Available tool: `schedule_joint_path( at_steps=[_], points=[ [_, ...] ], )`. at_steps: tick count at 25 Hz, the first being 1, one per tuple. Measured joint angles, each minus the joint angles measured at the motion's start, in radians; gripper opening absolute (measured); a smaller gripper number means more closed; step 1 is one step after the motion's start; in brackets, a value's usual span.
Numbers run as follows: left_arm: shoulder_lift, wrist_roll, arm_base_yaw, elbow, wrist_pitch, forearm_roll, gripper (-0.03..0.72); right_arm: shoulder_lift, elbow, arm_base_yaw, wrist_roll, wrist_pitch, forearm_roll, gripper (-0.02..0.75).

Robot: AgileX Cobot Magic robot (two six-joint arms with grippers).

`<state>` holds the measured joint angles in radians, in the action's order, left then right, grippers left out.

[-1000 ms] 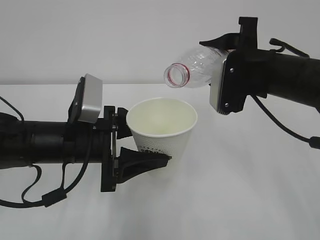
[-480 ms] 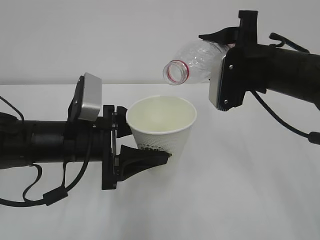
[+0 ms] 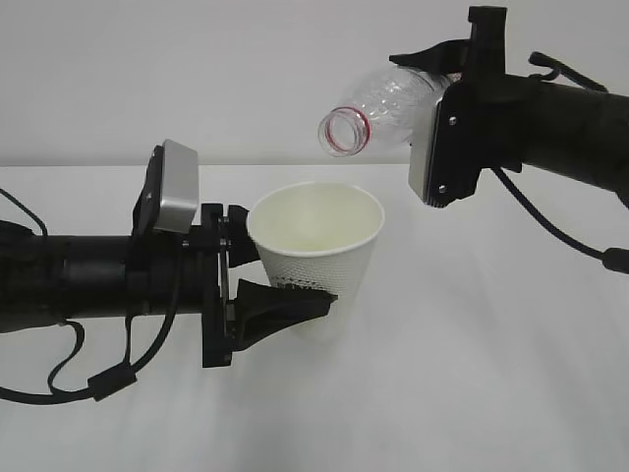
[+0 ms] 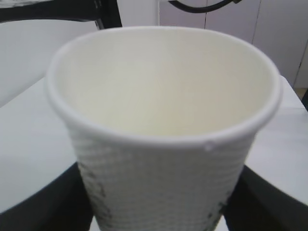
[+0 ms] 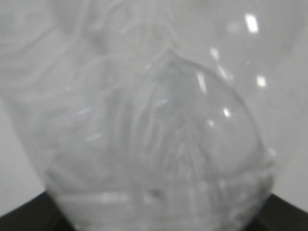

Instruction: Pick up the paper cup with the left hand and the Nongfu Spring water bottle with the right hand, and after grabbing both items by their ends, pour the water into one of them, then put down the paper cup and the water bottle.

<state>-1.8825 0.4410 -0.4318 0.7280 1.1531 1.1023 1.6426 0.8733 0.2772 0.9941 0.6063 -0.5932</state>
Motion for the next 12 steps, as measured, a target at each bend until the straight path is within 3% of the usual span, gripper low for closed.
schedule_joint_path(
  at_steps=[12],
  points=[
    [0.000, 0.000, 0.000, 0.000, 0.000, 0.000, 0.539, 0.000, 0.001, 0.000, 0.076, 0.000, 0.039, 0.461]
  ],
)
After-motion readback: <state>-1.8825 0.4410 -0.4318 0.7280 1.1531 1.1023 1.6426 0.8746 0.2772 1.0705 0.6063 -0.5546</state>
